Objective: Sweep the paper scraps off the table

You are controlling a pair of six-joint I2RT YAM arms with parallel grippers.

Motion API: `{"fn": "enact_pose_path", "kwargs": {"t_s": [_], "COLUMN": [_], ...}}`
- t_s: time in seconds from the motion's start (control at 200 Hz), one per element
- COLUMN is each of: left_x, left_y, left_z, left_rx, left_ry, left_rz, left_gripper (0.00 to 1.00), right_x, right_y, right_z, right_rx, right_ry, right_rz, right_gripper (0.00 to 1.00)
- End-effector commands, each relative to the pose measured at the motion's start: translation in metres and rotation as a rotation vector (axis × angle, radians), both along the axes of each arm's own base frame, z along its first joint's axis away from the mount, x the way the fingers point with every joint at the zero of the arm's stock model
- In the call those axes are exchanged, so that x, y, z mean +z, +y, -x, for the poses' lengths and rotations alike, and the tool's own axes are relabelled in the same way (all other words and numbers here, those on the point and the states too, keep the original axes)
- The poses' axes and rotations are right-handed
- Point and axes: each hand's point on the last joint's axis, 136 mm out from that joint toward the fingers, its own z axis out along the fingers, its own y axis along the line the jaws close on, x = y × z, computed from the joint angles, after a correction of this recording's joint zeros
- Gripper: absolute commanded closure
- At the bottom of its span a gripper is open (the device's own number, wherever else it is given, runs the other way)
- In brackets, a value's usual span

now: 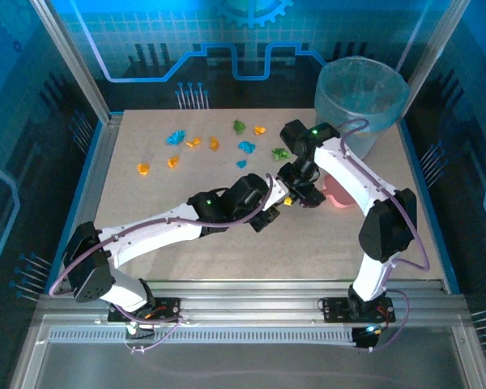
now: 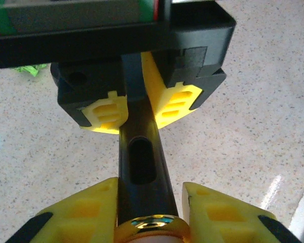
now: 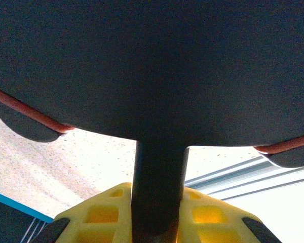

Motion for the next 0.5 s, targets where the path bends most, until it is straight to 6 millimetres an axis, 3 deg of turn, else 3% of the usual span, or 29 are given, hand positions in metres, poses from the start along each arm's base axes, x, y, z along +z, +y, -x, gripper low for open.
{"fn": "enact_pose_path", "kwargs": {"t_s": [0.0,0.14,0.295,0.375,0.395,0.495], "left_x": [-0.001,-0.001,0.008,0.016,0.018,0.024], "left_y": [-0.004,-0.001,0.0,0.004,0.005,0.011], "left_z": [-0.003,-0.003,-0.002,-0.003,-0.003,-0.002], "left_rx": [-0.017,-0.003,0.014,0.037,0.044,0.068], "left_ry": [0.004,0.004,-0.01,-0.024,-0.026,-0.037], "left_rz": [0.005,0.013,0.063,0.096,0.104,0.145], "left_gripper": [0.82,1.0,1.0,1.0,1.0,1.0], "right_x": [0.006,0.005,0.007,0.008,0.008,0.013], "right_y": [0.008,0.009,0.019,0.02,0.019,0.018], "right_z": [0.013,0.013,0.008,0.007,0.007,0.005], "right_rx": [0.061,0.068,0.09,0.094,0.091,0.085], "right_ry": [0.03,0.026,0.0,-0.021,-0.026,-0.07], "right_rz": [-0.037,-0.044,-0.102,-0.116,-0.115,-0.127], "right_gripper": [1.0,1.0,1.0,0.95,0.92,0.55]}}
